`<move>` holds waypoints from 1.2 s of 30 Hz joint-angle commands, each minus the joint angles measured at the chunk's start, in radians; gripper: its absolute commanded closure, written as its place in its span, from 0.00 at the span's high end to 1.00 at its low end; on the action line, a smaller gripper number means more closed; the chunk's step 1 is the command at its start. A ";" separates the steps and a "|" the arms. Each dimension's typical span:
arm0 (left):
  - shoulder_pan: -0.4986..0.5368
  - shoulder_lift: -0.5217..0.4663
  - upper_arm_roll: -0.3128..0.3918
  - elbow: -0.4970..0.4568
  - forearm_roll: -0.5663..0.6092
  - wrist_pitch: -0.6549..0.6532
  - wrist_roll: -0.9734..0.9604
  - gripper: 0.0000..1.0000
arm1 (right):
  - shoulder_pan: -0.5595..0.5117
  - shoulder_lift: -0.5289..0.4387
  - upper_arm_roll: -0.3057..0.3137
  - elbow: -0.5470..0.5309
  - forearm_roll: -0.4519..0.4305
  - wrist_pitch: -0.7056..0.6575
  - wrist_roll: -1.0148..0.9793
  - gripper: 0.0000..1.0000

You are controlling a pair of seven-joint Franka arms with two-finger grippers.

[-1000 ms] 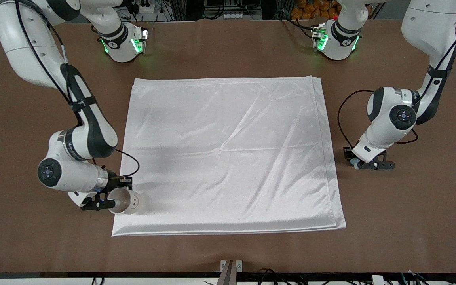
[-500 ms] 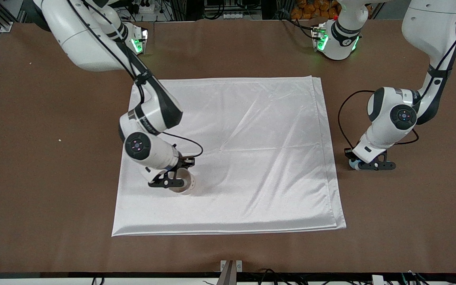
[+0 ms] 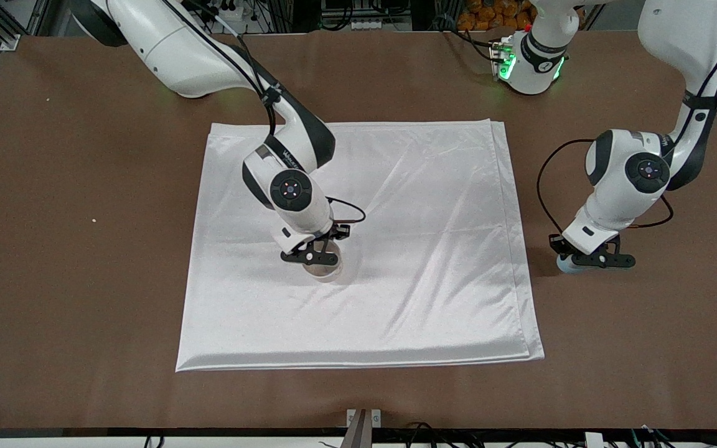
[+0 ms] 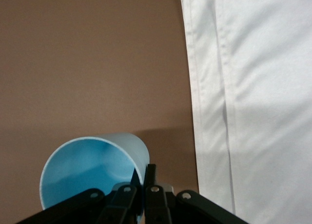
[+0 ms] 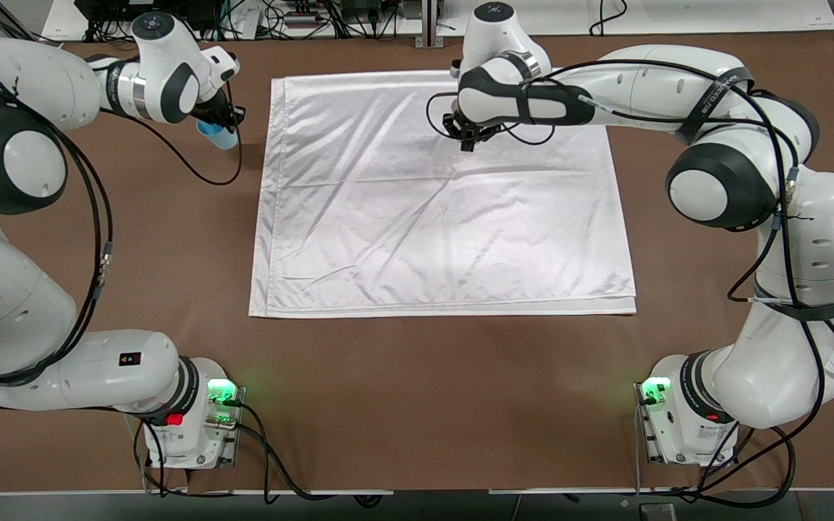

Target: Place blue cup into white mug on cloth

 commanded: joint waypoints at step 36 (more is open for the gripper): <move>0.003 -0.184 -0.208 0.206 0.008 -0.338 0.125 0.00 | 0.183 0.061 -0.093 0.007 -0.027 0.126 0.227 1.00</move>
